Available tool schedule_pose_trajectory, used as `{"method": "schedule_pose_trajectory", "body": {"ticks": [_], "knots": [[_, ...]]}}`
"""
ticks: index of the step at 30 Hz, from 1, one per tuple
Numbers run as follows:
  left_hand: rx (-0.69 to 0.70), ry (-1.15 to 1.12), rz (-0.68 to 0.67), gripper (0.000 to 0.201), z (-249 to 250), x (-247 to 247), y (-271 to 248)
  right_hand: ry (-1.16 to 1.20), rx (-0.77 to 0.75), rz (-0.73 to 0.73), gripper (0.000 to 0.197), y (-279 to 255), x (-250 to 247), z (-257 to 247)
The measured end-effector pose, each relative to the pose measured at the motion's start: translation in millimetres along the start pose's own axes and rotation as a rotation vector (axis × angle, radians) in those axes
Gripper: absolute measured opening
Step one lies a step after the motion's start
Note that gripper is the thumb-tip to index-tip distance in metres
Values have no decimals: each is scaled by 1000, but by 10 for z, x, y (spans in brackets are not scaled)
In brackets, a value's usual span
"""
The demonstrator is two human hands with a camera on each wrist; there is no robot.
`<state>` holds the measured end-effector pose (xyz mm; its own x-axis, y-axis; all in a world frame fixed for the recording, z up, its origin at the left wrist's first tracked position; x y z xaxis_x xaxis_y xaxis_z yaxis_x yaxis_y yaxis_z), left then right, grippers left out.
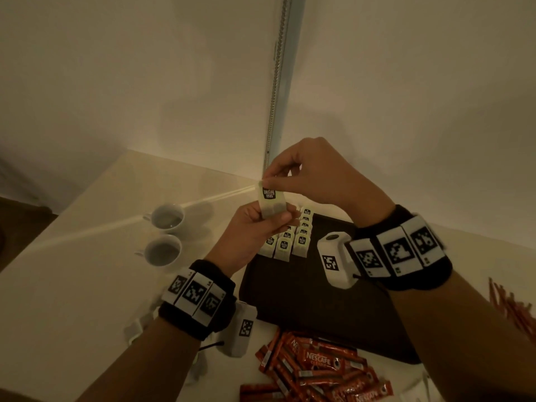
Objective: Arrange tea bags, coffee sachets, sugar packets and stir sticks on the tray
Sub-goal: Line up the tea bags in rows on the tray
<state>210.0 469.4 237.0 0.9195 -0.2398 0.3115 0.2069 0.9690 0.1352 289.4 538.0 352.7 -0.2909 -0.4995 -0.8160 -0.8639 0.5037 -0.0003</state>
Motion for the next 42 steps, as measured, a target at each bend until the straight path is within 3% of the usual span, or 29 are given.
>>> {"method": "schedule_pose_trajectory", "body": {"ticks": [3,8,17,22,26,32,35,42], "knots": [[40,0,22,22,50,-28,1,7,-5,-4,8,-38,3,14],[130,28,90,16,138,-94,27,-4,-31,8,10,-63,-10,36],[79,112,108,25,69,-87,22,65,-11,40,10,-100,24,229],[-104,258,97,43,-83,-198,-206,175,96,95,7,-262,203,596],[-256,324,226,21,-278,-514,-708,252,306,69,6,-429,626,1195],[-404,300,514,17,-502,-1038,-1638,269,566,-173,15,-626,1359,1946],[-479,273,581,18,-604,-1160,-2034,309,645,-240,18,-644,1572,2123],[-590,210,707,19,-794,-1243,-2533,310,710,-62,13,-523,1641,2301]]}}
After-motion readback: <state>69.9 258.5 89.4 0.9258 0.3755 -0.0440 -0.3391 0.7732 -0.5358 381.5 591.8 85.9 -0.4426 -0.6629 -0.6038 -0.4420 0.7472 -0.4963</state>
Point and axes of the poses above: each hand's wrist, its own y-axis towards the middle knuckle, its own x-axis out of the palm, z = x × y, the point moved 4 cm from there along y, towards the middle knuckle, and after that the axes turned 14 degrees about -z, right-handed, at the moved point
